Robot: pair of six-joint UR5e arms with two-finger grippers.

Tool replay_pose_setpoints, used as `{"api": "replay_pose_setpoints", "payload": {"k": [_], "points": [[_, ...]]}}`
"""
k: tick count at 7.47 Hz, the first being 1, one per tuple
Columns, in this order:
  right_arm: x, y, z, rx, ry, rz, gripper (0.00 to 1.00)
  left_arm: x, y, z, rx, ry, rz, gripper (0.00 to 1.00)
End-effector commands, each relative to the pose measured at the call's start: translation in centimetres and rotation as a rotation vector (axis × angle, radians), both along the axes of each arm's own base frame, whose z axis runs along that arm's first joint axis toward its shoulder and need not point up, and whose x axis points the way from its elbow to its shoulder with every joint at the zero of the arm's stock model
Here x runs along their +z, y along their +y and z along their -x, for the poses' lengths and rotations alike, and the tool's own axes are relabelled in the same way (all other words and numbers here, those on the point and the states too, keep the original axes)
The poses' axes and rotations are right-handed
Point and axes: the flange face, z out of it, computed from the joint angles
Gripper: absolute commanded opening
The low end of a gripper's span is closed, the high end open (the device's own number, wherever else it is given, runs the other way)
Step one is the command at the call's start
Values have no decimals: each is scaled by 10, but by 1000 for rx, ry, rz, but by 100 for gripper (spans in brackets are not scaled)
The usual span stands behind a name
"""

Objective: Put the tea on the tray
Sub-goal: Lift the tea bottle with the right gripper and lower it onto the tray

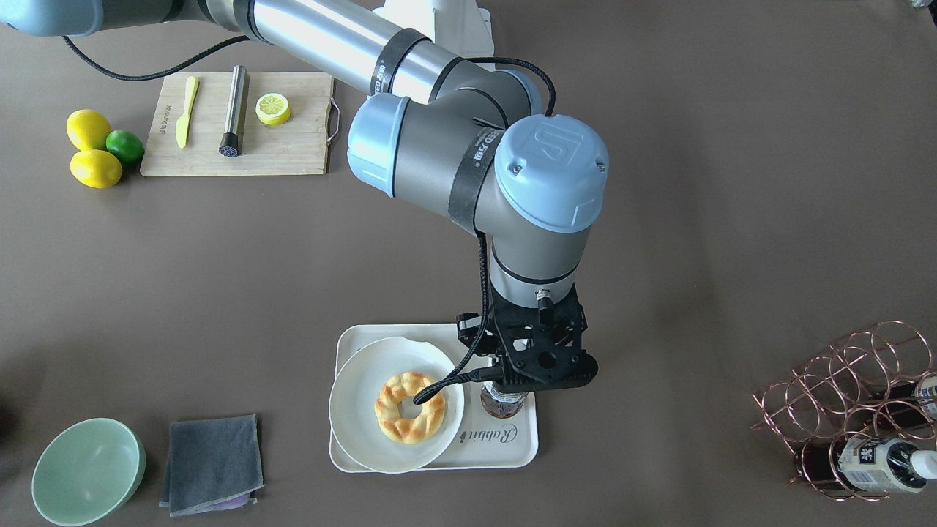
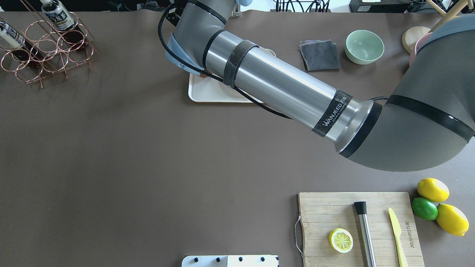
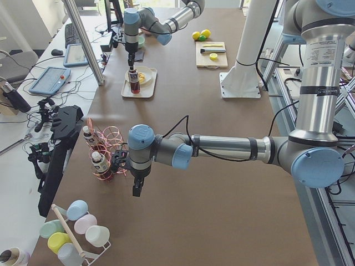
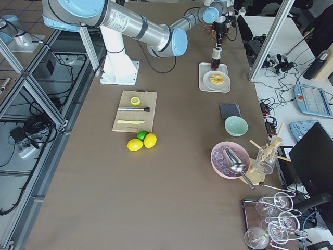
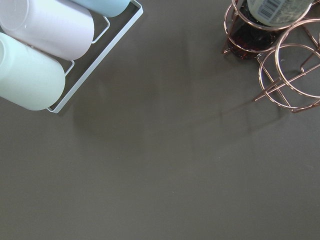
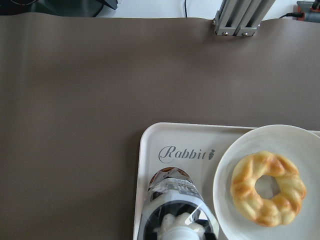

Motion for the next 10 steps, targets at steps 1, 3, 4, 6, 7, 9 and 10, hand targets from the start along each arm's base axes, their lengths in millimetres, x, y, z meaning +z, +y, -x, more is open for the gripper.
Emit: {"api": "replay_pose_setpoints", "payload": {"k": [1,3,4,6,7,9,10], "points": [[1,2,1,-3,0,-3,5,-4,-7,-1,1,0,-7,98],[3,1,-1,5,6,-7,99,-4,-12,-2,2,0,-8,98],[5,0,-1,7,8,-8,100,-6,-17,-2,2,1,-11,98],[2,-4,-9,13,4,-14,100,-11,-27,-3,1,3,-16,98],[-8,-9,-26,22,3,-8,100,-13,-35,-4,4,2,-17,98],[-41,-7,-102,-26,14,36,100,-19,-42,-4,4,2,-15,98],[-37,11,-136,-38,49,57,100,-23,-44,-3,2,1,-23,98]]}}
